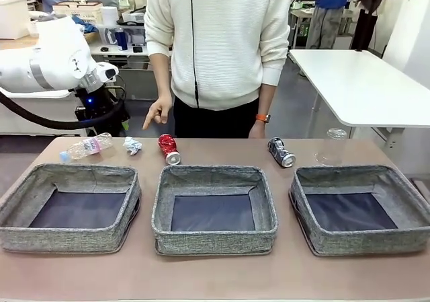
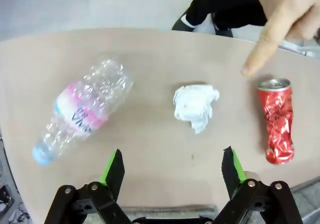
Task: Sort the waste into the appropriate baskets.
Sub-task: Pick up the waste item pointed out by the person.
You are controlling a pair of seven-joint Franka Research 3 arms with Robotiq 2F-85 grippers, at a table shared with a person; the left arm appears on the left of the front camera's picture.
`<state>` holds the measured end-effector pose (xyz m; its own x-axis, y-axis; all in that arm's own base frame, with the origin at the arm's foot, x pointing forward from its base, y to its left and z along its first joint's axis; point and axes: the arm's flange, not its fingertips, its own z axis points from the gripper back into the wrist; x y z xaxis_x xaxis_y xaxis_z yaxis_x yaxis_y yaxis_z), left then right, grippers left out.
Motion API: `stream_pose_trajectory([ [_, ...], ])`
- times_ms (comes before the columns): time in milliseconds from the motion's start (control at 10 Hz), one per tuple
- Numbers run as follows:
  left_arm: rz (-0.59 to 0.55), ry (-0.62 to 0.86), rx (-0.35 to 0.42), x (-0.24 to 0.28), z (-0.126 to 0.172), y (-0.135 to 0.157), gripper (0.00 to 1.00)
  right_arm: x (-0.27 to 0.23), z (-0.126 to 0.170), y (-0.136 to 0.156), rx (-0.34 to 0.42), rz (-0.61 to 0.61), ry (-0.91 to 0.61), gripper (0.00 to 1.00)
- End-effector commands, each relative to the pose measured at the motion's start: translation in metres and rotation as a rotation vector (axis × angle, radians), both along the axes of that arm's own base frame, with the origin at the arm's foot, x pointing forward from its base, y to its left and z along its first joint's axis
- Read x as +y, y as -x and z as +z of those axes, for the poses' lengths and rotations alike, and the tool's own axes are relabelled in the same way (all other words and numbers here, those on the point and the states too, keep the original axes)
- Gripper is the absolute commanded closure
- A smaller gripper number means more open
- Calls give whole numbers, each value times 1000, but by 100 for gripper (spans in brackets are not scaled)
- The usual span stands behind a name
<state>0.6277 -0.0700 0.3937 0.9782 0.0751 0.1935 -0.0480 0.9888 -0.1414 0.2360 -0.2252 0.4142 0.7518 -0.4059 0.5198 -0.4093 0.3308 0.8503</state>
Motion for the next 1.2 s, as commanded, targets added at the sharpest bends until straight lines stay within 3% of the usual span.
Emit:
stream_pose_trajectory([
  [0, -25, 2, 10, -3, -19, -20, 0, -1, 1, -3, -37, -6, -3, 0],
  [500, -76, 50, 46, -21, -67, -33, 0, -1, 1, -3, -37, -6, -3, 0],
  [1100, -87, 55, 3, -24, -74, -31, 0, -1, 1, -3, -37, -6, -3, 0],
])
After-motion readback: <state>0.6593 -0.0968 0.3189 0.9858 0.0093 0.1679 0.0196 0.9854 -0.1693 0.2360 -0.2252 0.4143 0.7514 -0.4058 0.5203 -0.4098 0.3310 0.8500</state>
